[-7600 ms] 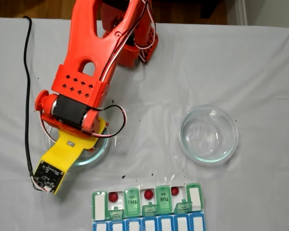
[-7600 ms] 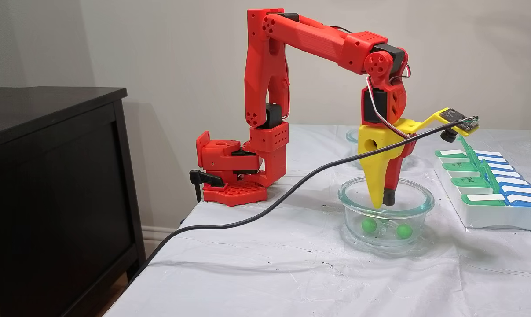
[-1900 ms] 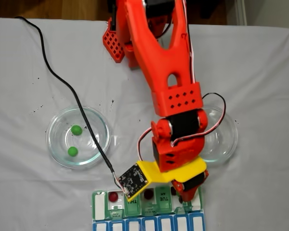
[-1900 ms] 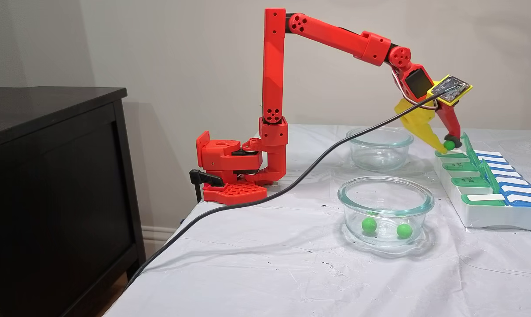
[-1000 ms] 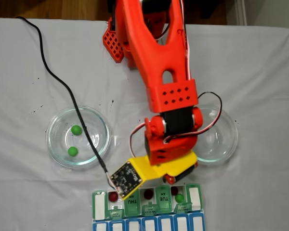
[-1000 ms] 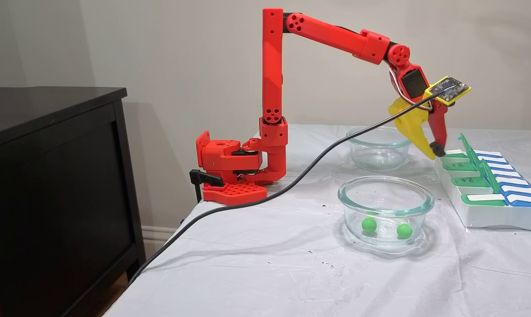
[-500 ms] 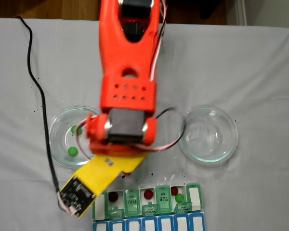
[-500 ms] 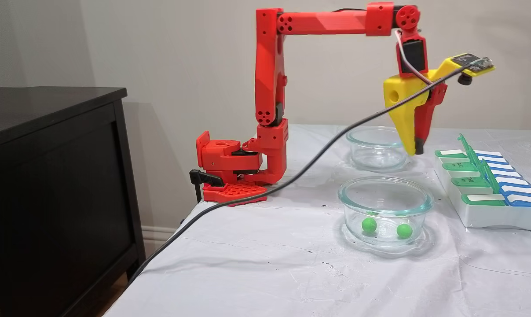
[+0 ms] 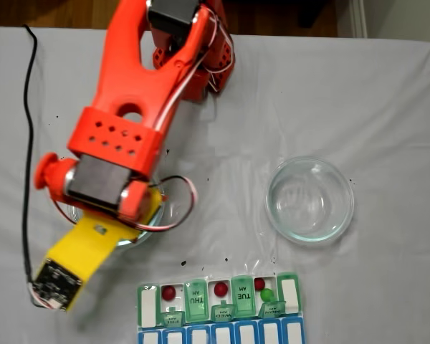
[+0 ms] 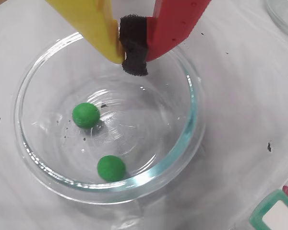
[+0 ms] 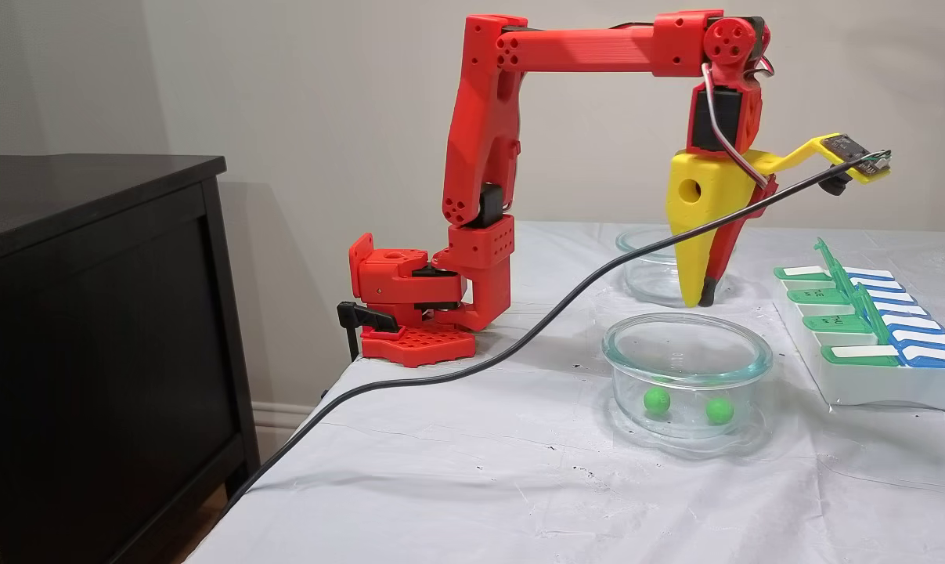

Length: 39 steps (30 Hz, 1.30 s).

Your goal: Sort medicines into box.

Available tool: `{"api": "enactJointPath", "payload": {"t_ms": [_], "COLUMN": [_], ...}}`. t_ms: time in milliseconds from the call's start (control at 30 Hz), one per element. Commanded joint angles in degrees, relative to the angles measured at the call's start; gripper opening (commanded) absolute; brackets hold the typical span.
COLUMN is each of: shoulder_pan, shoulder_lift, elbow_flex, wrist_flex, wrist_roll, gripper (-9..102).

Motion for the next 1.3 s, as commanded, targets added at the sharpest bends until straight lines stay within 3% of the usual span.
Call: {"api": "enactJointPath", "payload": {"t_ms": [0, 200, 567, 1267], "shoulder_pan": [2.0, 4.9, 7.6, 8.1], "shoulder_lift": [2.7, 4.0, 6.6, 8.5], "elbow_flex": [0.7, 4.7, 12.2, 19.6], "wrist_flex": [-1.9, -4.6, -10.0, -22.5], "wrist_roll": [-2.3, -4.6, -6.2, -4.8], "gripper": [0, 0, 20, 24]}}
